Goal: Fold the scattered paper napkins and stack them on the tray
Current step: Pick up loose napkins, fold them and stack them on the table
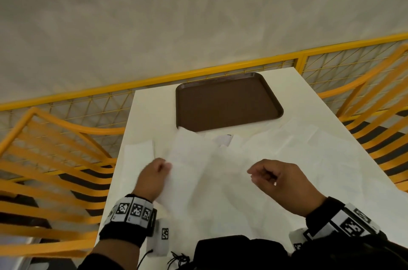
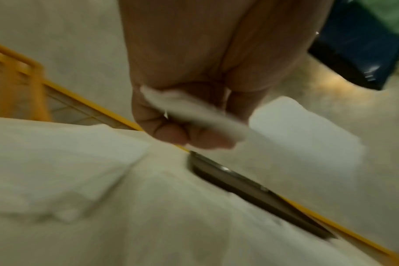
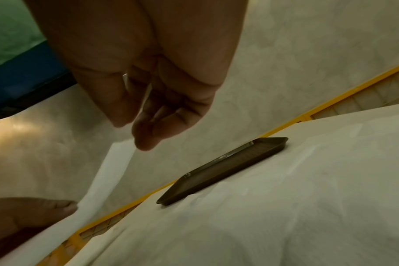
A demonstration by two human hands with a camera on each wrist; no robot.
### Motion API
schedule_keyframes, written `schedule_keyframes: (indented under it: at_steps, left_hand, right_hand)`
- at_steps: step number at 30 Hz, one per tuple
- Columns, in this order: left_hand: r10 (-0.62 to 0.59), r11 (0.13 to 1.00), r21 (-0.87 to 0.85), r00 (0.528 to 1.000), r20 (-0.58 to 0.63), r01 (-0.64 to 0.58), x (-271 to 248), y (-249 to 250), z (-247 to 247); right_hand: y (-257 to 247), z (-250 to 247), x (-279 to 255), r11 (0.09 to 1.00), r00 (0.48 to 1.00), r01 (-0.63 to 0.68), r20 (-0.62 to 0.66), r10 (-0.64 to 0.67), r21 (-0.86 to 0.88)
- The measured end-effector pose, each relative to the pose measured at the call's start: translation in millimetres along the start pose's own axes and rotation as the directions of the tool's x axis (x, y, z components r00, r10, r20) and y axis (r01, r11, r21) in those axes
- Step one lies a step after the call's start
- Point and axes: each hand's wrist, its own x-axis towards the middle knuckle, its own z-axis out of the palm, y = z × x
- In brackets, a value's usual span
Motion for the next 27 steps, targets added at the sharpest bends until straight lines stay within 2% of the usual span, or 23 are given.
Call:
schedule_keyframes:
  at_steps: [1, 3, 7, 10, 12, 13, 16, 18, 19, 21, 23, 24, 25, 27]
  left_hand:
    - [-0.083, 0.997, -0.011, 0.992, -0.091, 0.083, 8, -12, -7]
    - [-0.234, 0.972, -0.036, 0.953, -0.193, 0.231, 24, -36, -20]
    - [-0.427, 0.901, -0.021, 0.879, -0.210, 0.433, 47, -74, -32]
    - [-0.494, 0.860, 0.019, 0.841, -0.221, 0.510, 51, -83, -33]
    - [-0.506, 0.850, 0.037, 0.835, -0.218, 0.525, 50, -84, -32]
    - [-0.537, 0.840, -0.035, 0.819, -0.203, 0.542, 51, -84, -32]
    - [-0.566, 0.808, 0.026, 0.788, -0.244, 0.588, 62, -97, -29]
    - [-0.543, 0.787, 0.147, 0.787, -0.294, 0.599, 55, -88, -24]
    - [-0.482, 0.800, 0.205, 0.807, -0.340, 0.564, 51, -80, -19]
    - [-0.235, 0.872, 0.332, 0.902, -0.361, 0.360, 36, -55, -4]
    - [0.010, 0.943, 0.327, 0.981, -0.194, 0.056, 21, -32, 17]
    - [0.085, 0.947, 0.317, 0.994, -0.071, -0.059, 15, -24, 29]
    - [0.102, 0.945, 0.308, 0.993, 0.053, -0.114, 9, -16, 41]
    - [0.022, 0.945, 0.315, 0.975, 0.221, -0.093, 1, -6, 62]
  right_hand:
    - [4, -2, -2, 0.999, 1.000, -0.019, 0.014, 0.019, -0.025]
    - [10, -5, -6, 0.996, 0.997, -0.066, 0.040, 0.069, -0.055]
    - [22, -6, -12, 0.990, 0.990, -0.127, 0.057, 0.131, -0.069]
    - [27, -5, -13, 0.985, 0.984, -0.155, 0.072, 0.161, -0.082]
    - [29, -5, -13, 0.981, 0.981, -0.166, 0.084, 0.174, -0.097]
    - [31, -4, -13, 0.980, 0.980, -0.163, 0.097, 0.175, -0.113]
    - [35, -3, -13, 0.970, 0.972, -0.129, 0.165, 0.164, -0.206]
    - [41, -2, -15, 0.955, 0.963, -0.114, 0.208, 0.174, -0.273]
    - [44, 0, -16, 0.946, 0.956, -0.108, 0.228, 0.183, -0.304]
    - [50, 3, -18, 0.927, 0.938, -0.109, 0.271, 0.216, -0.360]
    - [56, 7, -20, 0.910, 0.915, -0.115, 0.314, 0.253, -0.398]
    - [58, 9, -20, 0.901, 0.903, -0.115, 0.334, 0.271, -0.419]
    - [60, 11, -21, 0.892, 0.891, -0.121, 0.349, 0.291, -0.437]
    - [62, 14, -23, 0.875, 0.868, -0.142, 0.367, 0.335, -0.463]
